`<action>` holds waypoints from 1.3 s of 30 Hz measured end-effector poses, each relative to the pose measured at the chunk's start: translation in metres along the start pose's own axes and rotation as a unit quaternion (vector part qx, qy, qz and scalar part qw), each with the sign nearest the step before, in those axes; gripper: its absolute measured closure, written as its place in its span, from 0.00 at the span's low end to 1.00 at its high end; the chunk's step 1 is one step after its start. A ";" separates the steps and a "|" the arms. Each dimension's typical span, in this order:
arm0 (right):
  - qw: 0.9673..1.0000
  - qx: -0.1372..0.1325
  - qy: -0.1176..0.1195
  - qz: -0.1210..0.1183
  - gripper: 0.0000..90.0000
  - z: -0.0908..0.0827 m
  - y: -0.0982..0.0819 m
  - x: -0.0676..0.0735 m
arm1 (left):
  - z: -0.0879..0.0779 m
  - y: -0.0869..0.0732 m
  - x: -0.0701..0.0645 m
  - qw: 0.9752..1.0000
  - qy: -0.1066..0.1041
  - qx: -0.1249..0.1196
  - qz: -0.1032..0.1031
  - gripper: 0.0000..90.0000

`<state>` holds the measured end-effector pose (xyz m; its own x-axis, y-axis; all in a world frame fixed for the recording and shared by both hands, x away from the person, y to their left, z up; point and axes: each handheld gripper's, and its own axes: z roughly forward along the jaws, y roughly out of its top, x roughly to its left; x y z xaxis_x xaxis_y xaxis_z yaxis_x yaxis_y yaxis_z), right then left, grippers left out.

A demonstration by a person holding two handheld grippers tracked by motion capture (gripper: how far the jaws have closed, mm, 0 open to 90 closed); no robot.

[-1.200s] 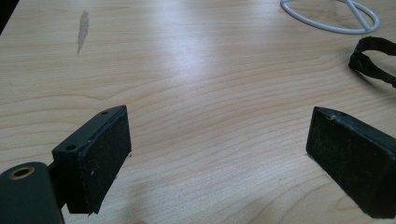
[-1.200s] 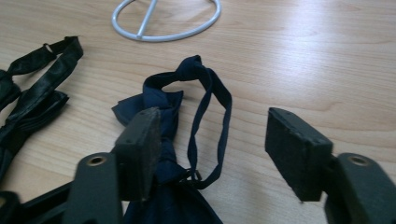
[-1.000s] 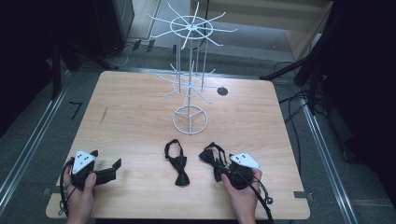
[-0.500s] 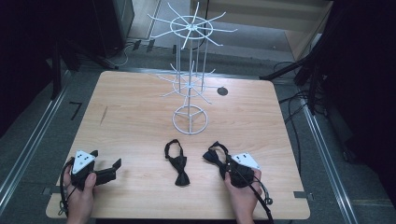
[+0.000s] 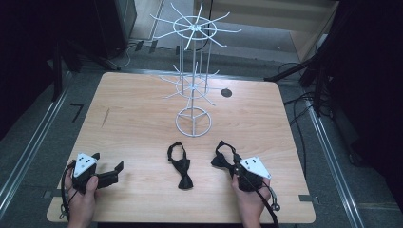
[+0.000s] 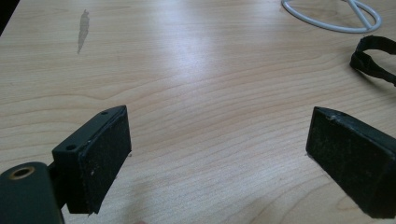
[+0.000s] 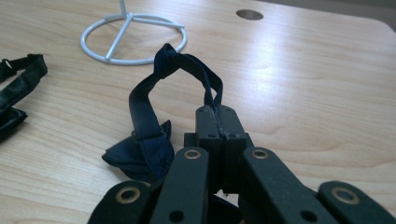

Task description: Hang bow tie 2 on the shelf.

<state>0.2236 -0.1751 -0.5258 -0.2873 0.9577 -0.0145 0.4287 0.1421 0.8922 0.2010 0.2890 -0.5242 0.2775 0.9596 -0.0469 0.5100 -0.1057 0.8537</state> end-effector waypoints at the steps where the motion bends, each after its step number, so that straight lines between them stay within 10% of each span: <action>1: 1.000 -0.003 0.001 0.000 1.00 -0.001 0.001 0.000 | 0.000 0.000 0.000 1.000 0.000 0.000 0.000 0.08; 39: 0.993 -0.108 0.026 -0.037 1.00 -0.012 0.067 0.014 | -0.001 0.000 0.000 1.000 -0.002 -0.001 -0.001 0.08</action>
<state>0.2379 -0.1551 -0.4608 -0.3565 0.9320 -0.0654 0.2129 0.1492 0.9656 0.2006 0.2895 -0.5241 0.2804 0.9585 -0.0510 0.5084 -0.1032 0.8549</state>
